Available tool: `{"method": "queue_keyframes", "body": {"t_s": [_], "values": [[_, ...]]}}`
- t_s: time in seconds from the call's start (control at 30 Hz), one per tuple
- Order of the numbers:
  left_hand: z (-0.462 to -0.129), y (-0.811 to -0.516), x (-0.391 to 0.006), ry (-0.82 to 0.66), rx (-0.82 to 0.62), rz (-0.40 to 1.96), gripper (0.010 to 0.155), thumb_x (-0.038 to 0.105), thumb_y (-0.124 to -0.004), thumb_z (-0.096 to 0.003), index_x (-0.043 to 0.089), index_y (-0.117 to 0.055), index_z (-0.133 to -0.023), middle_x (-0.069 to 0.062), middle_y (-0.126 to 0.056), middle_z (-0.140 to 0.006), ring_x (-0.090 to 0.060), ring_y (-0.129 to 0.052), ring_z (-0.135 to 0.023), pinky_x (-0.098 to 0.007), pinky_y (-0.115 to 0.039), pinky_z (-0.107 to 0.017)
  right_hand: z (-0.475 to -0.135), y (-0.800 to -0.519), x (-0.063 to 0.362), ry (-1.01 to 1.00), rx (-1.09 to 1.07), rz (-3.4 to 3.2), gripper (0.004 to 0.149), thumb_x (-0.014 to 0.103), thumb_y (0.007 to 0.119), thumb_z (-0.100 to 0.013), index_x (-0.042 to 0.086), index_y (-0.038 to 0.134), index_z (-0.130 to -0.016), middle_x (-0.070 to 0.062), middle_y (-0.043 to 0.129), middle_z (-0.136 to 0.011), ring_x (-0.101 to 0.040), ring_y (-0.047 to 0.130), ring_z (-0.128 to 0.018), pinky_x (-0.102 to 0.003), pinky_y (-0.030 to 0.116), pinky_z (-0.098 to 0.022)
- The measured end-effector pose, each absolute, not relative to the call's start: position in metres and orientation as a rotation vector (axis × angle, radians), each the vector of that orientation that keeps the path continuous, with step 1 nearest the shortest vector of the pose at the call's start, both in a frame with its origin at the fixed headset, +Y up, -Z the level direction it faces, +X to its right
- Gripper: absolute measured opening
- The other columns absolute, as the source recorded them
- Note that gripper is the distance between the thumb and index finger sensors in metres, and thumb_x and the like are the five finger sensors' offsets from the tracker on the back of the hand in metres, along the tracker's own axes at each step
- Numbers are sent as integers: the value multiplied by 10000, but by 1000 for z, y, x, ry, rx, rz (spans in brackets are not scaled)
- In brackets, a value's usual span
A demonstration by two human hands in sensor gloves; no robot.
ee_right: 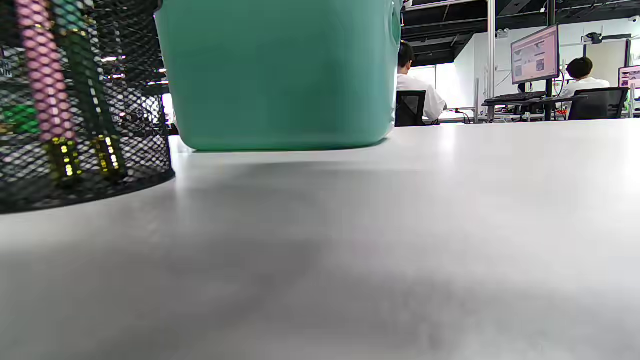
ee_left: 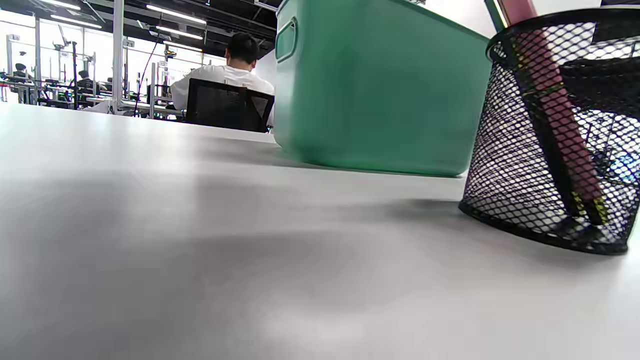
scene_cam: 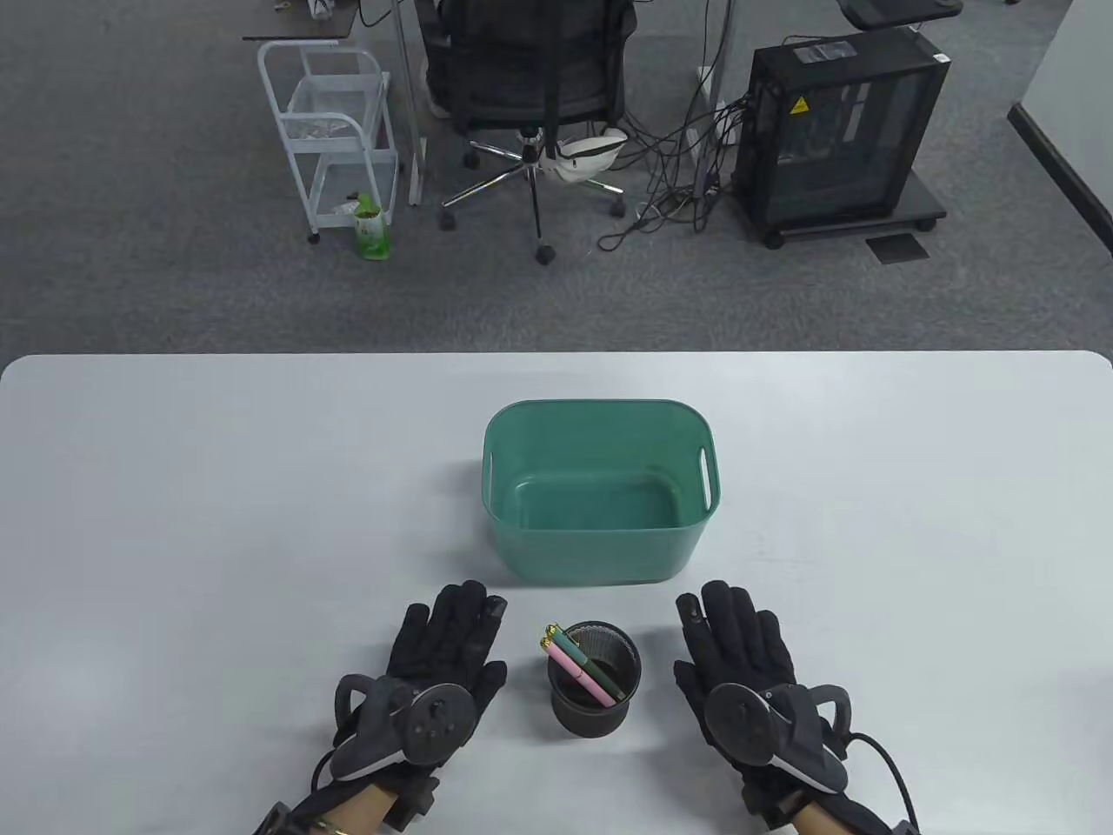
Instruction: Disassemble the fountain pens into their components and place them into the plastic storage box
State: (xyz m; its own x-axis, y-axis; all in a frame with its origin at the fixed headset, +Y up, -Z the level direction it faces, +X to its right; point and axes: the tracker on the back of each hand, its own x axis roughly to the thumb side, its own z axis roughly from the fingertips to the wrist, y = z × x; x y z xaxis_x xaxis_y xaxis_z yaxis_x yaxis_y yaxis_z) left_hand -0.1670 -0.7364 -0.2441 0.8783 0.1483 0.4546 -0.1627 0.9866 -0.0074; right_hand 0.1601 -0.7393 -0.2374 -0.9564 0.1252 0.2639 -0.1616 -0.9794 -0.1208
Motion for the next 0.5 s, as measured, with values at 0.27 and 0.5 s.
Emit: {"method": "queue_keyframes", "body": {"t_s": [0.27, 0.5], "values": [[-243, -735, -166, -472, 34, 156, 676, 465, -406, -690, 147, -295, -1276, -142, -252, -1332, -365, -268, -1227, -553, -194, -875, -237, -739, 159, -211, 393, 2964, 674, 470, 496, -601, 206, 341, -1202, -86, 161, -1214, -346, 273, -1124, -498, 275, -829], [-243, -736, -166, -480, 28, 157, 674, 465, -405, -690, 148, -295, -1275, -140, -250, -1332, -366, -268, -1228, -552, -193, -875, -238, -740, 160, -214, 384, 2965, 674, 471, 497, -601, 206, 341, -1201, -87, 158, -1214, -346, 274, -1123, -499, 275, -829]]}}
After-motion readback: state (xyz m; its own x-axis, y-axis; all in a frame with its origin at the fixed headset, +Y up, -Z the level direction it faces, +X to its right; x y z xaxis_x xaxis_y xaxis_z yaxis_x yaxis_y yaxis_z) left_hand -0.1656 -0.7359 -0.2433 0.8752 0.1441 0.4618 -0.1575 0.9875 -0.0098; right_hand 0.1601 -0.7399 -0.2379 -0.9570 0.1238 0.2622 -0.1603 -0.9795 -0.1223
